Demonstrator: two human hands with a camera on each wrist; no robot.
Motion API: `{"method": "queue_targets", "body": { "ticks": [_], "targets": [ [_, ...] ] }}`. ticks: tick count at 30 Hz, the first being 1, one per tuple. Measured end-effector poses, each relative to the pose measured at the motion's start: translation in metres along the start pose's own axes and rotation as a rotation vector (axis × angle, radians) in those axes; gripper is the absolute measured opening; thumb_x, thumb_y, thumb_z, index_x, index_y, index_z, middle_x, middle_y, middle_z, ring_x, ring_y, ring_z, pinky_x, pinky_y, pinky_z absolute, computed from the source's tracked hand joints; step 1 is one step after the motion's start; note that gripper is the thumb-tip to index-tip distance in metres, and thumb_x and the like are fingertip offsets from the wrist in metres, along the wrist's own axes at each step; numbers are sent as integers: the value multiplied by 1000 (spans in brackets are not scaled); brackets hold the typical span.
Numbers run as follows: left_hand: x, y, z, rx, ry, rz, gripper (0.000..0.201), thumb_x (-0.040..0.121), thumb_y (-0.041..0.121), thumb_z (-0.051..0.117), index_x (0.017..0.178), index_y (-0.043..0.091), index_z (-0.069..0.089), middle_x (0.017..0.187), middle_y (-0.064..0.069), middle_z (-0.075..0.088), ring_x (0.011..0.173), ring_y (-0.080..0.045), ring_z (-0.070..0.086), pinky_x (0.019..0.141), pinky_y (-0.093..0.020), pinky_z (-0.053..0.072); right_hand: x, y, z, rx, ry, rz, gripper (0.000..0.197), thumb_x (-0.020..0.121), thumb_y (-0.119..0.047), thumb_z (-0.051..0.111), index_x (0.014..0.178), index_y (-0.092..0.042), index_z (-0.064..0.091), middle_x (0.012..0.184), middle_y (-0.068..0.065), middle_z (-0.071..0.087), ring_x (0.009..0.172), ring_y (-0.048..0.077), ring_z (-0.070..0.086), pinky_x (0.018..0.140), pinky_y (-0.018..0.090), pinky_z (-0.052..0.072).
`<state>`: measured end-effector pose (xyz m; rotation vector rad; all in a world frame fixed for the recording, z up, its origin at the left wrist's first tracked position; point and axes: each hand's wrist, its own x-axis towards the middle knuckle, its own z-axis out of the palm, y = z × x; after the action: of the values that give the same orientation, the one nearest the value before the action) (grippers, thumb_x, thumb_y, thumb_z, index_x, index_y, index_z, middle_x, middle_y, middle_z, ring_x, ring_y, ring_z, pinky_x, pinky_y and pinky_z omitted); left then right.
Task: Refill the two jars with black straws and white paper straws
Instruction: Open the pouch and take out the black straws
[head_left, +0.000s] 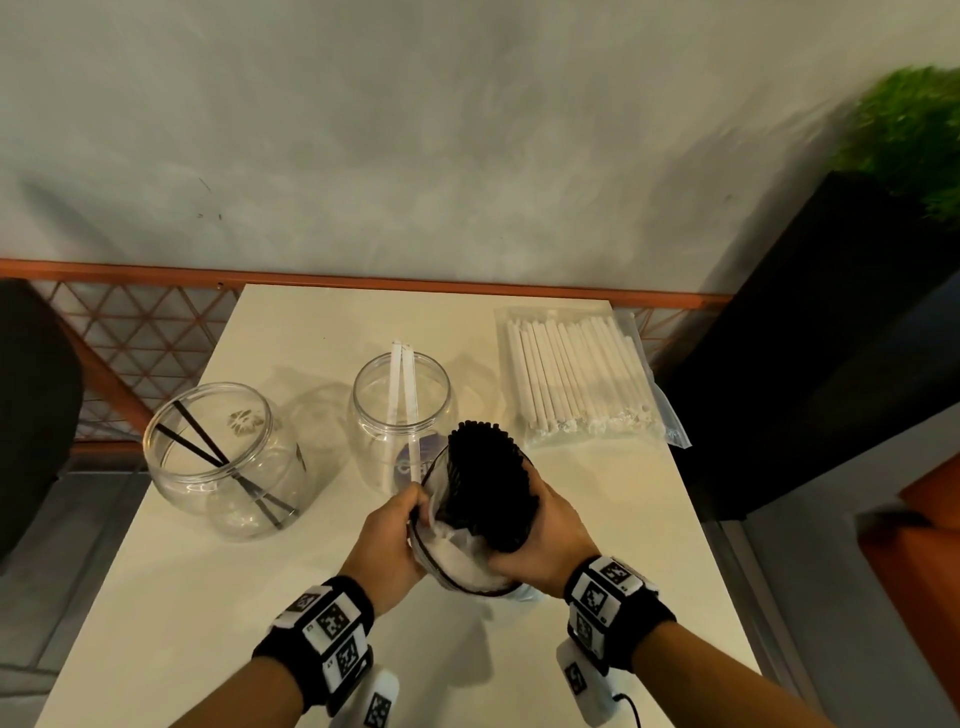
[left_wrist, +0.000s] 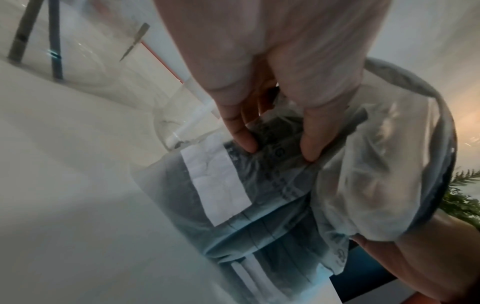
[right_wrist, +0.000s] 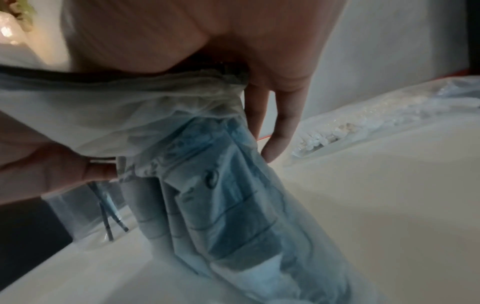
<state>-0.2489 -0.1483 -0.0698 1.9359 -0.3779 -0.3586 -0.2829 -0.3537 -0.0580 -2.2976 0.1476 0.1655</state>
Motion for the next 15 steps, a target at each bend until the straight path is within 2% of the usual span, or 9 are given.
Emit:
{"method": "queue_targets", "body": {
  "ticks": [3,5,6,7,9,11,12,13,15],
  "targets": [
    [-8,2,-3,-15,-19,-19,41,68,8,73,92,32,49,80,17,61,69,-2,53,65,-14,43,1,7,-1,87,-19,50,86,52,-48,74,131,-50,40,107,-21,64,102,8,63,84,27,52],
    [-10,12,-6,-18,-20,61,40,80,21,70,109,43,55,100,18,68,90,-5,65,79,-22,50,1,9,-2,206,-2,71,70,49,-41,72,113,-55,50,93,-21,67,91,4,64,78,25,49],
    [-10,20,-7,10,-34,100,27,90,28,60,112,43,61,107,14,70,100,-10,66,86,-29,50,0,10,-2,262,3,59,69,50,-34,74,111,-58,51,93,-21,69,91,1,64,78,23,49],
    [-11,32,-9,-106,-107,70,25,95,37,49,115,39,64,115,7,69,107,-13,65,91,-33,49,-1,9,-3,306,-3,27,73,54,-25,77,113,-58,51,99,-21,71,95,-1,65,81,22,51],
    [-11,41,-17,-216,-161,91,40,93,50,44,123,30,62,125,2,64,115,-13,60,99,-38,48,-2,4,-4,378,-17,-36,82,60,-7,83,120,-55,55,115,-19,69,112,3,63,93,26,51],
    [-12,30,-25,-34,-263,219,49,85,46,63,132,41,48,131,15,52,120,-4,51,108,-40,42,-4,0,-6,441,-79,-109,90,61,2,84,127,-51,53,124,-11,66,121,11,60,101,33,50],
    [-12,17,-29,166,-320,233,75,72,44,77,132,52,34,134,23,40,120,1,45,109,-41,40,-4,-3,-8,425,-128,-141,95,60,3,86,132,-48,48,128,-11,63,124,12,58,103,35,48],
    [-10,9,-31,207,-265,137,99,56,46,87,131,58,23,135,26,31,121,5,42,108,-42,41,-2,-4,-7,394,-174,-179,102,59,2,88,137,-46,42,133,-14,58,127,11,54,107,35,46],
    [-5,-2,-37,172,-258,63,120,41,47,93,130,60,14,138,23,34,124,2,45,104,-41,45,0,-1,-2,379,-266,-194,117,56,1,91,146,-41,29,143,-21,46,136,7,43,113,32,38]
  ]
}}
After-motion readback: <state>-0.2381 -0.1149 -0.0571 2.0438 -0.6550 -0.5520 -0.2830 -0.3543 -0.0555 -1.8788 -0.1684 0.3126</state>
